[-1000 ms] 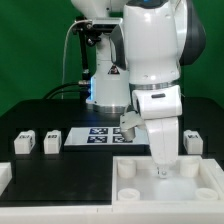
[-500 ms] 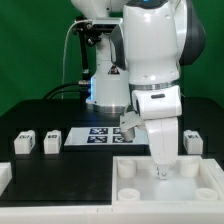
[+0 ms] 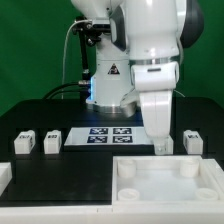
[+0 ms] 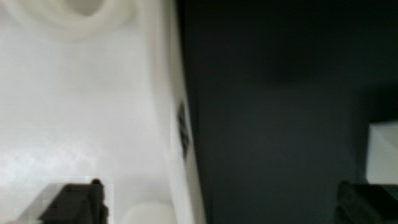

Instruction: Assemble one leg

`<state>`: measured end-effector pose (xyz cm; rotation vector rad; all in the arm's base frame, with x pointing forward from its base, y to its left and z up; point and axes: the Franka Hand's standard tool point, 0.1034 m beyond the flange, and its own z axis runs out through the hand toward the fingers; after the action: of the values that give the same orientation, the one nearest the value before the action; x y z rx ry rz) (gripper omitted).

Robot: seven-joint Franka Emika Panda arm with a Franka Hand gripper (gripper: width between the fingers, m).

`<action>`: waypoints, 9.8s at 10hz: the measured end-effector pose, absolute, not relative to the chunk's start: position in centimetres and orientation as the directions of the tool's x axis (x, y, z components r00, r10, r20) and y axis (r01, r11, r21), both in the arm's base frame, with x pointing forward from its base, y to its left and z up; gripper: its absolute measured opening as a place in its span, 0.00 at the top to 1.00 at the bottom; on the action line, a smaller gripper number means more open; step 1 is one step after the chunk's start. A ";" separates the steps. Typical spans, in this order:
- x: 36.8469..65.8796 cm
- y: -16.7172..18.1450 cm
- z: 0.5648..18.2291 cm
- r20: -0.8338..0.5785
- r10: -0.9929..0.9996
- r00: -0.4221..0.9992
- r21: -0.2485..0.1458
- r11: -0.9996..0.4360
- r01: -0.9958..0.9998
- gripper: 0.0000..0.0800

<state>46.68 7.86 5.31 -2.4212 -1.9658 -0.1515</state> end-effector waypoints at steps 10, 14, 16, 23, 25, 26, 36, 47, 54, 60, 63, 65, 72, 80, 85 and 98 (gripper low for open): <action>44.3 12.8 5.6 0.093 0.218 0.972 -0.106 -0.968 0.227 0.19; 43.9 11.9 4.3 0.029 0.017 0.999 -0.121 -0.992 0.021 0.19; 42.9 12.3 4.0 -0.054 0.013 0.998 -0.121 -0.993 0.006 0.19; 39.4 15.6 3.0 -0.663 0.051 0.747 -0.108 -0.994 -0.028 0.19; 39.7 15.8 2.6 -0.703 0.056 0.709 -0.111 -0.993 -0.032 0.19; 39.7 15.8 2.6 -0.704 0.056 0.708 -0.111 -0.993 -0.032 0.19; 38.6 17.1 0.7 -0.726 0.036 0.687 -0.086 -0.996 -0.038 0.48; 41.3 15.4 4.7 -0.698 0.086 0.711 -0.134 -0.991 -0.011 0.64; 48.6 11.1 12.5 -0.186 0.057 0.981 -0.150 -0.988 0.029 0.64; 56.6 11.3 15.6 0.373 0.018 0.928 -0.128 -0.989 0.070 0.64; 56.9 11.9 15.4 0.603 0.011 0.797 -0.105 -0.990 0.093 0.64; 56.9 12.0 15.3 0.577 0.015 0.816 -0.107 -0.990 0.095 0.64; 63.8 11.5 14.0 0.634 0.020 0.773 -0.100 -0.989 0.108 0.64; 61.6 11.7 8.8 0.569 0.026 0.822 -0.106 -0.989 0.104 0.64; 61.6 11.3 7.8 0.558 0.020 0.830 -0.107 -0.990 0.096 0.64; 61.0 11.3 6.6 0.540 0.022 0.841 -0.108 -0.990 0.095 0.19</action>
Offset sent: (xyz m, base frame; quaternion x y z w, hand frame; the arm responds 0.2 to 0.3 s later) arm -0.0080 0.0401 0.0092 -0.0372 -0.0146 0.2590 0.9651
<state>61.01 11.30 6.56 -2.8884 -0.0923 -0.8446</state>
